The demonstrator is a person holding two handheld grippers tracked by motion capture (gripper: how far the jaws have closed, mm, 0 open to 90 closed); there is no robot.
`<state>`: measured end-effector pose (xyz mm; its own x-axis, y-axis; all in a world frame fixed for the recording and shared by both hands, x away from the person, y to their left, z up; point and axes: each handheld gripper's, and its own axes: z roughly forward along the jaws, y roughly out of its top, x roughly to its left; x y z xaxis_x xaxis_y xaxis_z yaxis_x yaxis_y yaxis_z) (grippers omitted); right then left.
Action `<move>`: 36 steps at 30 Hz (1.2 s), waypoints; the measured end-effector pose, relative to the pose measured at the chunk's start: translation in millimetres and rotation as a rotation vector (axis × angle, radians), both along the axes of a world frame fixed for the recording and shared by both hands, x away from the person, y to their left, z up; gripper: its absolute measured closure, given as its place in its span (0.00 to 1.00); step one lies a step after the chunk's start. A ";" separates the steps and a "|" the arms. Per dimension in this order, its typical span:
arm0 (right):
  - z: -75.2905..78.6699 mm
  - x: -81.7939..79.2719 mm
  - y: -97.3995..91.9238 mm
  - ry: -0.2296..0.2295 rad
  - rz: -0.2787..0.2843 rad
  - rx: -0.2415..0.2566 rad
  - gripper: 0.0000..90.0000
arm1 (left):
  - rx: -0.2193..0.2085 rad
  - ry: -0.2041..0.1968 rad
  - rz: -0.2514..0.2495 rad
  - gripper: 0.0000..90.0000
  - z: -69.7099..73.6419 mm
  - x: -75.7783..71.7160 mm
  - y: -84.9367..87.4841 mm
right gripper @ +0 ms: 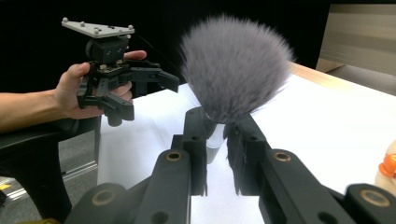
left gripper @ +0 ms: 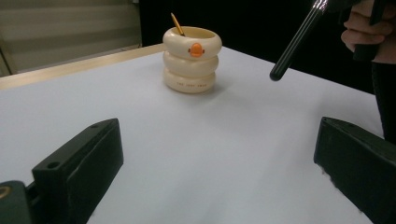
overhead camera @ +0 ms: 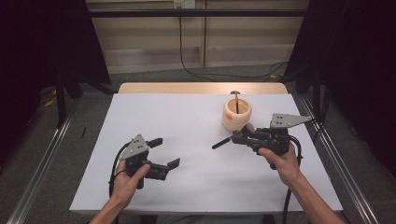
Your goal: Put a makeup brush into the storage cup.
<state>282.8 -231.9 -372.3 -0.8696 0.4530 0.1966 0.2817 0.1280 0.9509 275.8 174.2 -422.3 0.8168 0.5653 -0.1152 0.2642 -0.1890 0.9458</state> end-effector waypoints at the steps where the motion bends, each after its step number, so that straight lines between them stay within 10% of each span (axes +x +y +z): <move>1: 0.2 0.1 -0.8 0.003 -0.001 0.001 0.86 | -0.017 -0.003 0.017 0.02 0.9 -3.5 2.1; 36: 15.2 23.7 -27.3 -0.036 -0.135 -0.057 0.86 | 0.027 -0.032 0.148 0.02 -17.0 -14.7 45.0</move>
